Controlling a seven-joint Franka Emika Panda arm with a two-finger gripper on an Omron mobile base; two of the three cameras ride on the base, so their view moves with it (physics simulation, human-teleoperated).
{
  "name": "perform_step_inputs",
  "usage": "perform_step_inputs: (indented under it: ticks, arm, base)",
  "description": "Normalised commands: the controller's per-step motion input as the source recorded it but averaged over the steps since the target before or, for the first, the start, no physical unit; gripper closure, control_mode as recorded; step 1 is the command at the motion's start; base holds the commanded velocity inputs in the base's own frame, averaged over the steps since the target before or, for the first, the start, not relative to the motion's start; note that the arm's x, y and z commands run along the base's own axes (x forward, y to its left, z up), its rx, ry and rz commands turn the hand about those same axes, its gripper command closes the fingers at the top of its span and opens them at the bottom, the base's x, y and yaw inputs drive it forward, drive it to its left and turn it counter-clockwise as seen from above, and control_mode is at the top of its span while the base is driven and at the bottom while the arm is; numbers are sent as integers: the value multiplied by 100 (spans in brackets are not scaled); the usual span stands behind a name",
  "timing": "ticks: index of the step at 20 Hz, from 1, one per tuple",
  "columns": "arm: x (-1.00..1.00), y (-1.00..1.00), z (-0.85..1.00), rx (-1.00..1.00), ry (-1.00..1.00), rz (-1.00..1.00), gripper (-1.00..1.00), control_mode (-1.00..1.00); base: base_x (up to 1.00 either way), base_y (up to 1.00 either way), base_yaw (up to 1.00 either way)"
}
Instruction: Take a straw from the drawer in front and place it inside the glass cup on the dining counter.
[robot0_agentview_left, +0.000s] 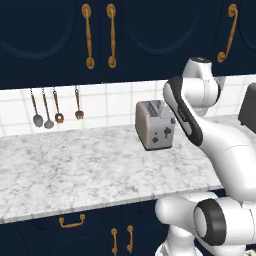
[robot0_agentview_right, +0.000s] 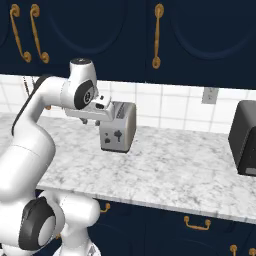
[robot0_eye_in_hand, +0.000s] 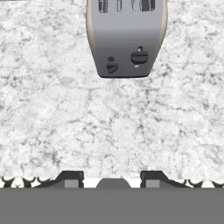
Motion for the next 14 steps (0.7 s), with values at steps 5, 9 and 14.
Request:
perform_step_inputs:
  ticks: [5,9,14]
  arm:
    - [0,0,0,0,0,0,-100,100]
    - [0,0,0,0,0,0,-100,100]
    - [0,0,0,0,0,0,-100,100]
  base:
    - [-27,-3,2]
    - [-55,-64,34]
    - [-26,-78,54]
